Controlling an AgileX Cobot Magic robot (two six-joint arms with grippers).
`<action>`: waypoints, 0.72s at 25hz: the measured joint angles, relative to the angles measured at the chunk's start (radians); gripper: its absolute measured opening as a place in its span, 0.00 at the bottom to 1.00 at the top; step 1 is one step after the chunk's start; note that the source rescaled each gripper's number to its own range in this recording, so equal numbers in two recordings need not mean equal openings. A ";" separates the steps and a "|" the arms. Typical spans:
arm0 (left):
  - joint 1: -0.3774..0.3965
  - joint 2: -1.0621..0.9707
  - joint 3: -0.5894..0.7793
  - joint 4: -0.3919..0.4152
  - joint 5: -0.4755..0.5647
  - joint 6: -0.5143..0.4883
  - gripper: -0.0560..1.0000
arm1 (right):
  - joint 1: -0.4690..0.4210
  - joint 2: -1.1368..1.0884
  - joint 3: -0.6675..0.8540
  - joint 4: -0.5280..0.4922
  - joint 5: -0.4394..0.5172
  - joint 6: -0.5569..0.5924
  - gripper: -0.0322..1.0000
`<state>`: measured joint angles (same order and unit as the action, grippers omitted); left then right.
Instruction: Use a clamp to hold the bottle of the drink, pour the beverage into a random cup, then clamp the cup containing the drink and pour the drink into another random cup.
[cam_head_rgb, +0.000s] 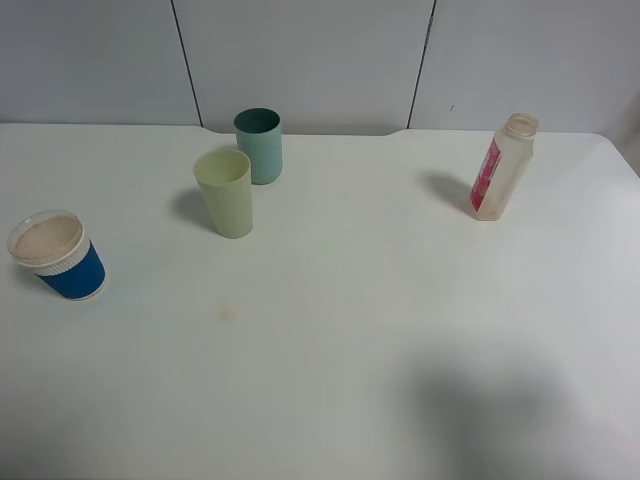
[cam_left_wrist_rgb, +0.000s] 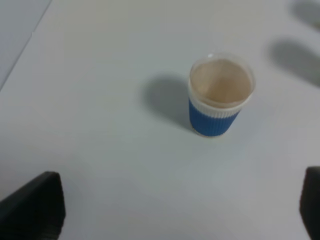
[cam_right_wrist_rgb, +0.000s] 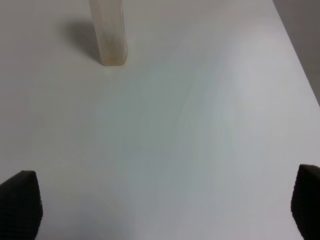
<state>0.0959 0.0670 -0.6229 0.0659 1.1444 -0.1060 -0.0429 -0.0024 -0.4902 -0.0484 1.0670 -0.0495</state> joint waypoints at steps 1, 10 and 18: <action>0.000 -0.006 0.005 0.000 0.006 0.001 0.86 | 0.000 0.000 0.000 0.000 0.000 0.000 1.00; 0.000 -0.072 0.074 -0.017 -0.009 0.012 0.86 | 0.000 0.000 0.000 0.000 0.000 0.000 1.00; 0.000 -0.073 0.115 -0.066 -0.075 0.022 0.86 | 0.000 0.000 0.000 0.000 0.000 0.000 1.00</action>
<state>0.0959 -0.0056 -0.5083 0.0000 1.0694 -0.0836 -0.0429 -0.0024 -0.4902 -0.0484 1.0670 -0.0495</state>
